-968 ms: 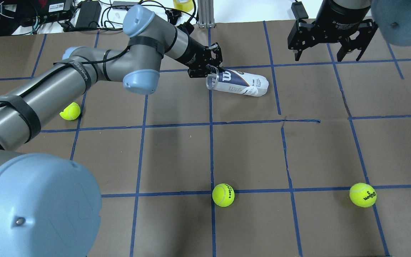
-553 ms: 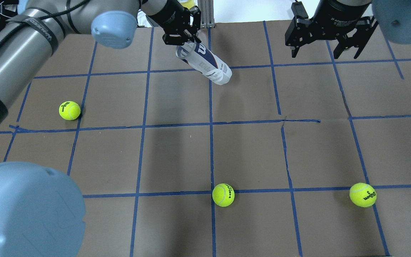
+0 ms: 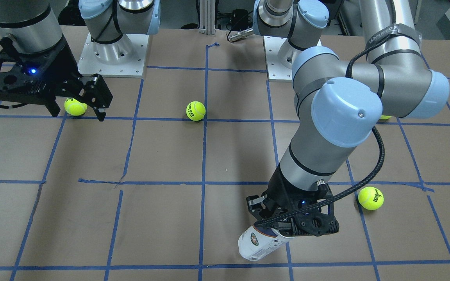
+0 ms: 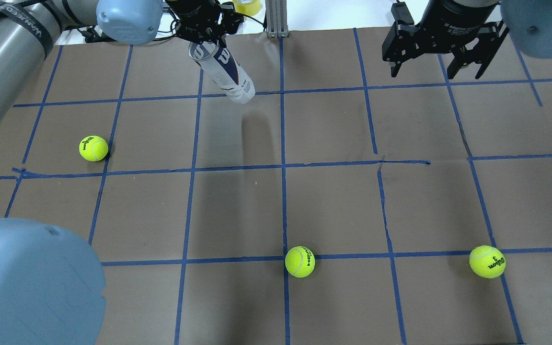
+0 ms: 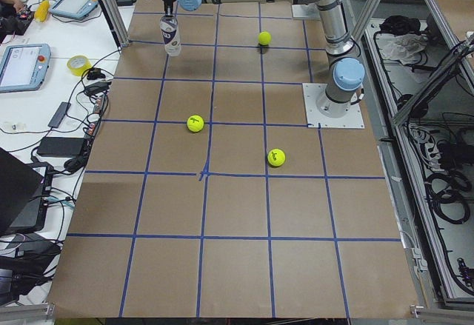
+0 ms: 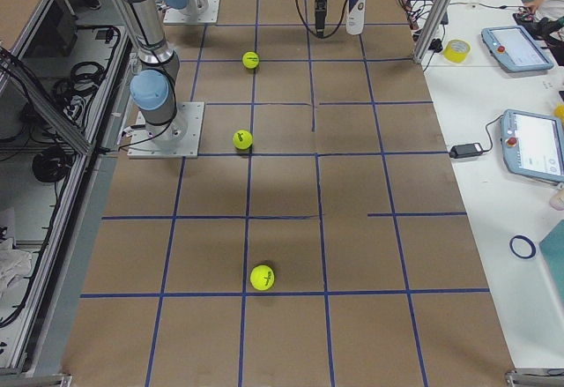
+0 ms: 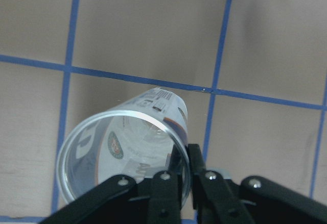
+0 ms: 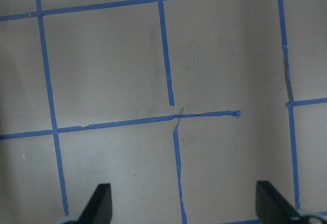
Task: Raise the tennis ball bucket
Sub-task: 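Grasp the can's open end with the left gripper and tilt it upright, then set the can upright on the table and open the left gripper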
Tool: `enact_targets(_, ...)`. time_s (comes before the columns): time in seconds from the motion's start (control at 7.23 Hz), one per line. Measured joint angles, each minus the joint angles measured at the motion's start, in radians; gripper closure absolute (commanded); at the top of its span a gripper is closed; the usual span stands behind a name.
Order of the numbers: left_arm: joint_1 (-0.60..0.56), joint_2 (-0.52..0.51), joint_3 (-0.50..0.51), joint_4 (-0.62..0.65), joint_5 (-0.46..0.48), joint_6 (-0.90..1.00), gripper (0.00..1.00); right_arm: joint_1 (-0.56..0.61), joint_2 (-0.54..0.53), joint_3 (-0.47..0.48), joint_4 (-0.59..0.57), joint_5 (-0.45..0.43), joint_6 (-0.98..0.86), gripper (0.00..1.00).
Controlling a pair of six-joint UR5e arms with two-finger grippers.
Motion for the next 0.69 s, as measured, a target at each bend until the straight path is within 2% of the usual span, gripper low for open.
enact_targets(0.55, -0.075, 0.001, -0.082, 0.004, 0.052, 0.054, 1.0, 0.0, 0.001, 0.006, -0.002, 0.018, -0.013, 0.0)
enact_targets(0.69, -0.083, 0.005, -0.092, -0.003, 0.073, 0.061, 0.75, 0.0, 0.002, 0.008, 0.0, 0.019, -0.012, 0.0)
